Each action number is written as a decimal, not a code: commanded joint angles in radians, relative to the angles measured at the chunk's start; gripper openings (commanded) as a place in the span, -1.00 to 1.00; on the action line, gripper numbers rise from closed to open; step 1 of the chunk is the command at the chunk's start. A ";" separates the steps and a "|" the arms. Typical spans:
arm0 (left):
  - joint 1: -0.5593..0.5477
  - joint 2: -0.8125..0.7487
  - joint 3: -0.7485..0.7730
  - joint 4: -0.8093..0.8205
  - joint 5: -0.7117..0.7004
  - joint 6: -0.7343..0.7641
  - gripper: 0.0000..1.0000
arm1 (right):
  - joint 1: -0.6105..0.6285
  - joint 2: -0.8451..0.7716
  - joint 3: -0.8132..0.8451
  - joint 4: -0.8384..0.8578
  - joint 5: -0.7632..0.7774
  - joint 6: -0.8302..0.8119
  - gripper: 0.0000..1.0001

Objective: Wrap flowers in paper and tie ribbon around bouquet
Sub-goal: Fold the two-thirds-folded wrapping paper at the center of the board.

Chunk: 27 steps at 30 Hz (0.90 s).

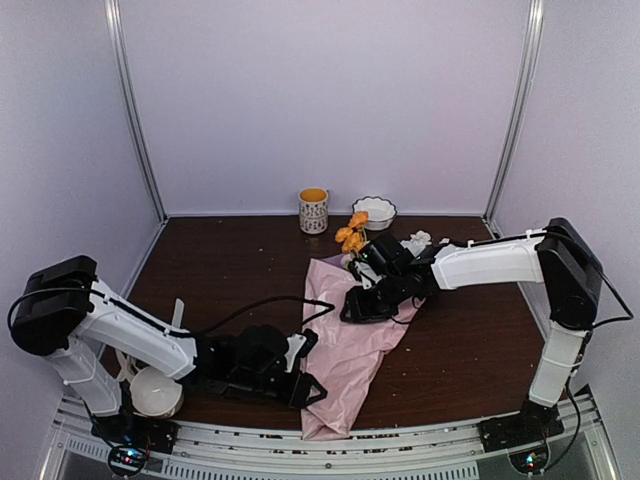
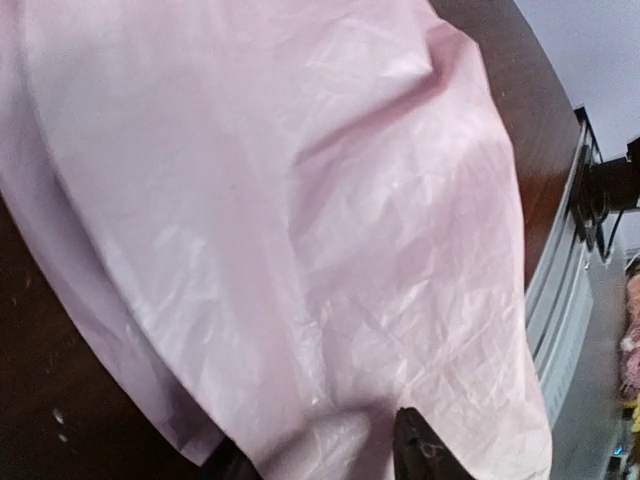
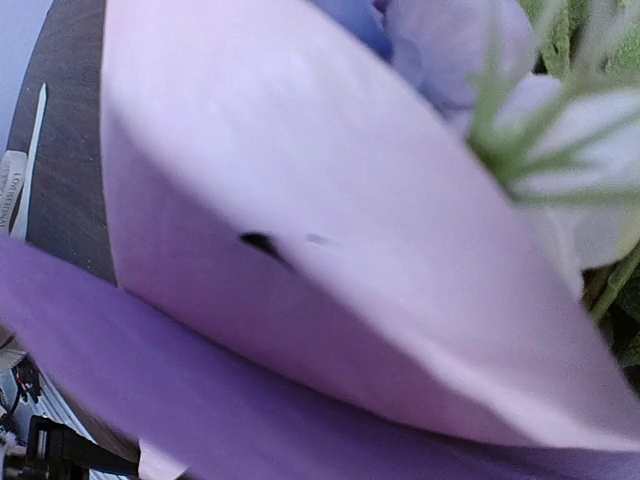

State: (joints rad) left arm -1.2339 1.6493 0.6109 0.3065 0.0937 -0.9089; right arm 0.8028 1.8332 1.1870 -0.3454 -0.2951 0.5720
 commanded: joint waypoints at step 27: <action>0.511 0.299 0.598 -0.296 0.454 0.529 -0.79 | 0.023 0.028 0.040 0.029 0.024 0.018 -0.07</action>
State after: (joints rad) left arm -0.7452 1.9205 1.1797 -0.0387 0.4362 -0.3954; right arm 0.8188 1.8687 1.2007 -0.2829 -0.3008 0.6106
